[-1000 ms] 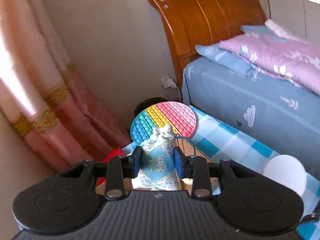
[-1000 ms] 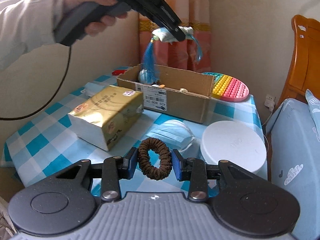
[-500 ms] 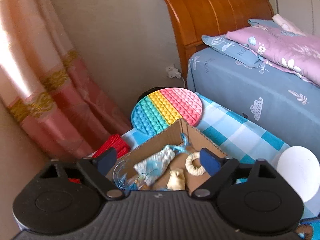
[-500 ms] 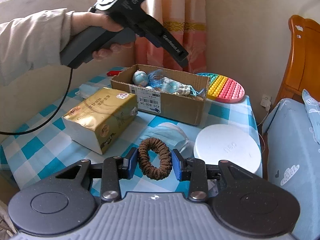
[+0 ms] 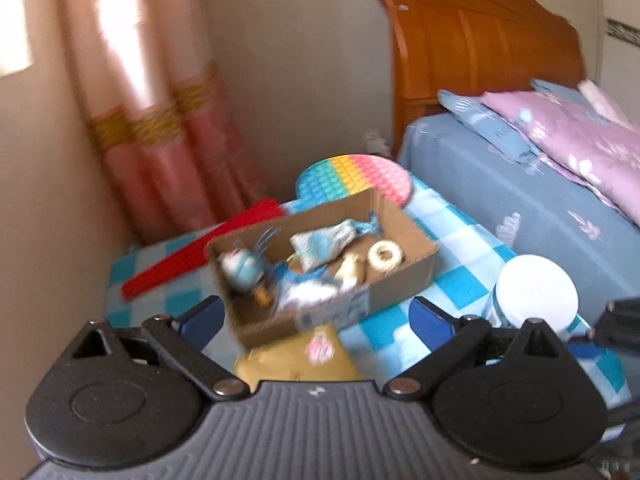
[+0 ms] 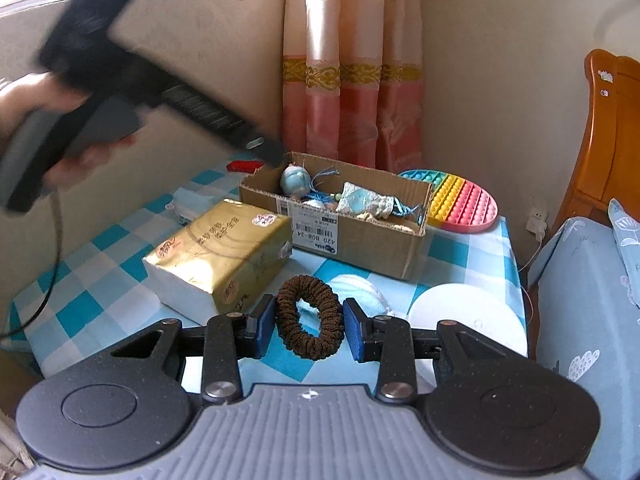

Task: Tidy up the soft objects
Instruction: 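Carry the pouch into the box and open the left gripper while the right carries the hair tie, then lower the brown hair tie into the box and open the right gripper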

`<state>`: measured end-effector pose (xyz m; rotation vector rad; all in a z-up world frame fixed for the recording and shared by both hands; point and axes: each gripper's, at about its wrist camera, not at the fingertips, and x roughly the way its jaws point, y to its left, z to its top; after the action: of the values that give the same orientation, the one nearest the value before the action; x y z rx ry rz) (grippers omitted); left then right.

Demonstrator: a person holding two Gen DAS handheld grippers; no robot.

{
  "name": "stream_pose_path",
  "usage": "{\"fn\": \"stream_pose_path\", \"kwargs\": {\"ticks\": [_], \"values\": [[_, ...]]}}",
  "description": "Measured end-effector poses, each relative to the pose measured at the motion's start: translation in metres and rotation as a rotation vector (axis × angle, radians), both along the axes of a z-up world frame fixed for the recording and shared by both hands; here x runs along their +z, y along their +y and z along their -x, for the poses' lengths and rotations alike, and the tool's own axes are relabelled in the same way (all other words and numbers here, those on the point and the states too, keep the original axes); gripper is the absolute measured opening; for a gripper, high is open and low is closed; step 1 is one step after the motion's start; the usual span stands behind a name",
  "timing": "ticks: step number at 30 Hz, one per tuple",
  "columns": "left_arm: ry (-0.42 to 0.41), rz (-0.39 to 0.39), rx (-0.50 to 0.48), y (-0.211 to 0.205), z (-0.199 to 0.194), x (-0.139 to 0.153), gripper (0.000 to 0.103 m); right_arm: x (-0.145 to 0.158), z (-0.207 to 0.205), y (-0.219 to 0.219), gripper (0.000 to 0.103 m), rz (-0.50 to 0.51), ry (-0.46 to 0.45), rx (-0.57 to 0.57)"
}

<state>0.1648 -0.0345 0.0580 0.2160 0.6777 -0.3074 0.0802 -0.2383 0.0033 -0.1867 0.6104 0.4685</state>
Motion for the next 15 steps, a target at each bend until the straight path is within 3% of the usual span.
{"fn": "stream_pose_path", "kwargs": {"ticks": [8,15], "values": [[-0.011,0.045,0.141,0.030,0.056,-0.018,0.099,0.008,-0.004,0.003,0.041,-0.004,-0.013,-0.010],[-0.001,0.060,0.203,0.048,0.072,-0.030,0.100,0.015,-0.021,0.008,0.041,-0.005,-0.016,-0.015]]}}
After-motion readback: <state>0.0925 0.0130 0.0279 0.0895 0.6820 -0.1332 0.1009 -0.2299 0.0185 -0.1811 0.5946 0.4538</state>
